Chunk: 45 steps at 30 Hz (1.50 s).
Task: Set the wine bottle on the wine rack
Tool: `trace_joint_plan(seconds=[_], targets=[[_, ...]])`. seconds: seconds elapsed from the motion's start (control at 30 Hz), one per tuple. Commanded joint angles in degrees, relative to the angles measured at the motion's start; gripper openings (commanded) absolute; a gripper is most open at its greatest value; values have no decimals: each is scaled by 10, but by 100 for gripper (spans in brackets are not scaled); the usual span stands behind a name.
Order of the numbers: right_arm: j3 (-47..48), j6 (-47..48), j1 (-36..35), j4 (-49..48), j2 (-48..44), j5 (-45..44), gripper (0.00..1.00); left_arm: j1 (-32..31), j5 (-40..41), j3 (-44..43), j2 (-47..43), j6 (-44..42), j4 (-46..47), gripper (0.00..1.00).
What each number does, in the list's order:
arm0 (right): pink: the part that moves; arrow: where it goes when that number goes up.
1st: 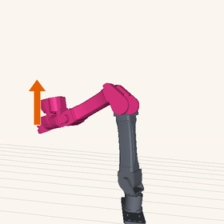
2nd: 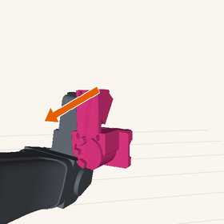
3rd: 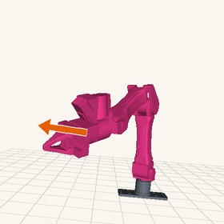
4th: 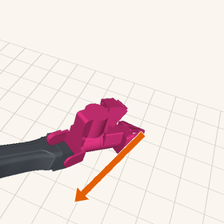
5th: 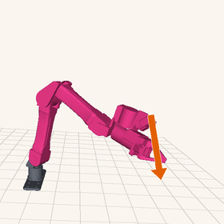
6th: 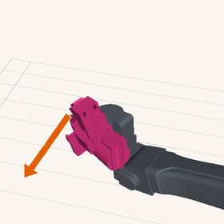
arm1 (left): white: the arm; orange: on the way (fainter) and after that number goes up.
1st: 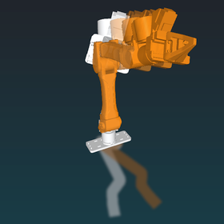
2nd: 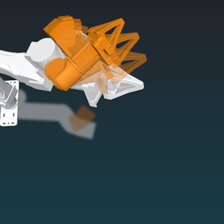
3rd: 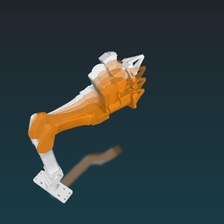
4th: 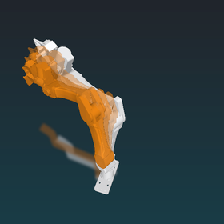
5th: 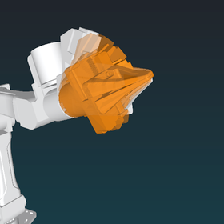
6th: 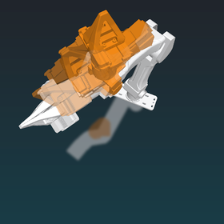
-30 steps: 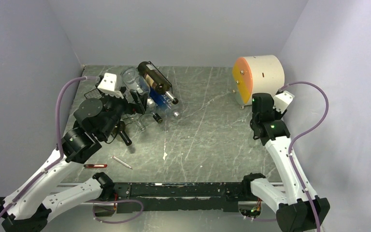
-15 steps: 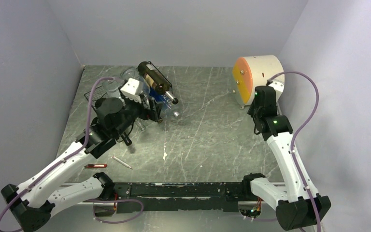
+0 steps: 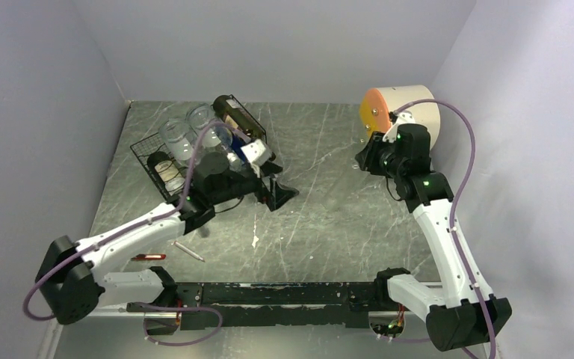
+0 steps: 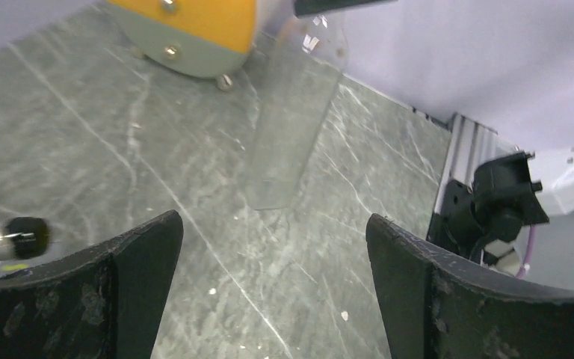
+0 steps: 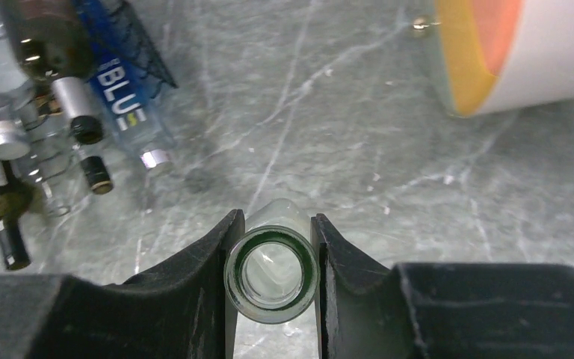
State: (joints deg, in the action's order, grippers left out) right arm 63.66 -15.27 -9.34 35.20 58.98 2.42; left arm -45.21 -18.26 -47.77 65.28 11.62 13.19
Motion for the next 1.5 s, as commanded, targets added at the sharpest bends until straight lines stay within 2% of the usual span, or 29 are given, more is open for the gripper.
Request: trace_joint_plan(seconds=[0.0,0.17,0.33,0.57,0.77,0.9,1.0,1.13,1.3,1.37,1.43,1.47], targets=[[-18,-16,2,-76,-12,110,0,-33,-37,24,52,-16,120,96],[-39,-37,3,-108,-15,182,0,-52,33,0,137,-15,135,96],[-59,-56,2,-147,-21,266,0,-59,42,-39,198,-43,110,96],[-82,-23,3,-179,-37,355,0,-59,-23,-52,214,-47,62,96],[-67,-2,3,-185,-31,428,0,-44,-116,-42,211,-35,60,96],[-66,12,2,-185,-31,461,0,-23,-167,-22,202,-11,96,96],[-48,18,2,-185,-32,476,0,-14,-204,-12,194,-12,112,83],[-50,12,2,-199,-33,506,0,-14,-231,-21,193,-28,92,71],[-55,0,2,-217,-33,521,0,-14,-248,-29,202,-24,87,81],[-56,-1,2,-220,-32,527,0,-14,-252,-30,203,-21,92,81],[-57,-2,2,-217,-31,527,0,-14,-249,-32,203,-20,95,70],[-55,0,2,-212,-30,525,0,-14,-243,-34,202,-24,95,61]])
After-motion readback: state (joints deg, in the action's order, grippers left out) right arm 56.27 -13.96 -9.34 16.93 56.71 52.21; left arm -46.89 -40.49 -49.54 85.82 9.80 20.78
